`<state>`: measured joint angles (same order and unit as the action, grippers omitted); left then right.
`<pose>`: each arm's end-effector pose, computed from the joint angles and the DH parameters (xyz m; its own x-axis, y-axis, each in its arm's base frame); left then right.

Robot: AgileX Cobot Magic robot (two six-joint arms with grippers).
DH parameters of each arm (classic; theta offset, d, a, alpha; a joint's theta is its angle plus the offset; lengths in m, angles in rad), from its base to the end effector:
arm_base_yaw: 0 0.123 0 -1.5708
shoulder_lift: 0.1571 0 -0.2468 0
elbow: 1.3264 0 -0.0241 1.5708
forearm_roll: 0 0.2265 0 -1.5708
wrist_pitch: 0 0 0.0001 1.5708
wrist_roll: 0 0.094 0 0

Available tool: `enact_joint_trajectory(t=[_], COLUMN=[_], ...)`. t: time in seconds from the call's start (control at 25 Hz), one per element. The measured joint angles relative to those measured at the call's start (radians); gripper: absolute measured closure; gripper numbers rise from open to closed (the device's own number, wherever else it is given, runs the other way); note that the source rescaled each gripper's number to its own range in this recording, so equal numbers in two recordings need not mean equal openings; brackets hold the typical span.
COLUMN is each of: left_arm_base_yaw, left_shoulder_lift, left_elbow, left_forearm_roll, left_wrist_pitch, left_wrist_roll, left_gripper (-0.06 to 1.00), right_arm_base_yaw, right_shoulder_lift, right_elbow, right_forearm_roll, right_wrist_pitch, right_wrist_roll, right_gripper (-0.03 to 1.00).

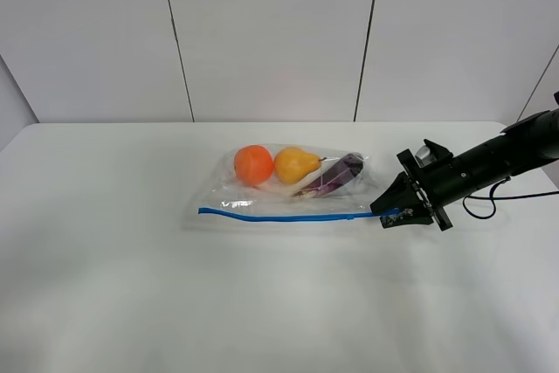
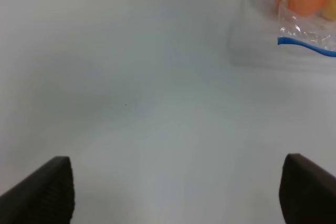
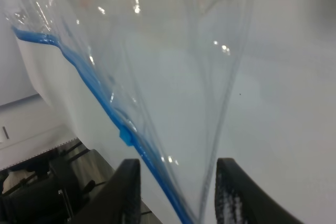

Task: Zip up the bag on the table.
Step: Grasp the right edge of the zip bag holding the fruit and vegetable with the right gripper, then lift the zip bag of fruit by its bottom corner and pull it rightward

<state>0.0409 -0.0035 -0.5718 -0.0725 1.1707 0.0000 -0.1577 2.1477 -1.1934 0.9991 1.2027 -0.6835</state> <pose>0.0020 -0.0062 0.2735 -0.4856 -0.0481 -0.8729 0.0037 0.9984 -0.0571 0.3236 0.0233 0.0927 -0.9927 0.0495 0.1102 0.1177 0.5996 0.7916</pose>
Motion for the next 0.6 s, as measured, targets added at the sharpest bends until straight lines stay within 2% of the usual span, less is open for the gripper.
enact_joint_trajectory(t=[0.16,0.4,0.6], left_arm_base_yaw=[0.0,0.0,0.0], left_shoulder_lift=[0.0,0.0,0.0], left_elbow=[0.0,0.0,0.0], left_forearm_roll=[0.0,0.0,0.0], left_wrist_pitch=[0.0,0.0,0.0], left_wrist_roll=[0.0,0.0,0.0], left_gripper=[0.03,0.03,0.03], right_arm_base_yaw=[0.0,0.0,0.0], right_shoulder_lift=[0.0,0.0,0.0], right_elbow=[0.0,0.0,0.0], right_forearm_roll=[0.0,0.0,0.004], right_wrist_pitch=[0.0,0.003,0.003], right_wrist_roll=[0.0,-0.004,-0.007], right_gripper=[0.63,0.95,0.97])
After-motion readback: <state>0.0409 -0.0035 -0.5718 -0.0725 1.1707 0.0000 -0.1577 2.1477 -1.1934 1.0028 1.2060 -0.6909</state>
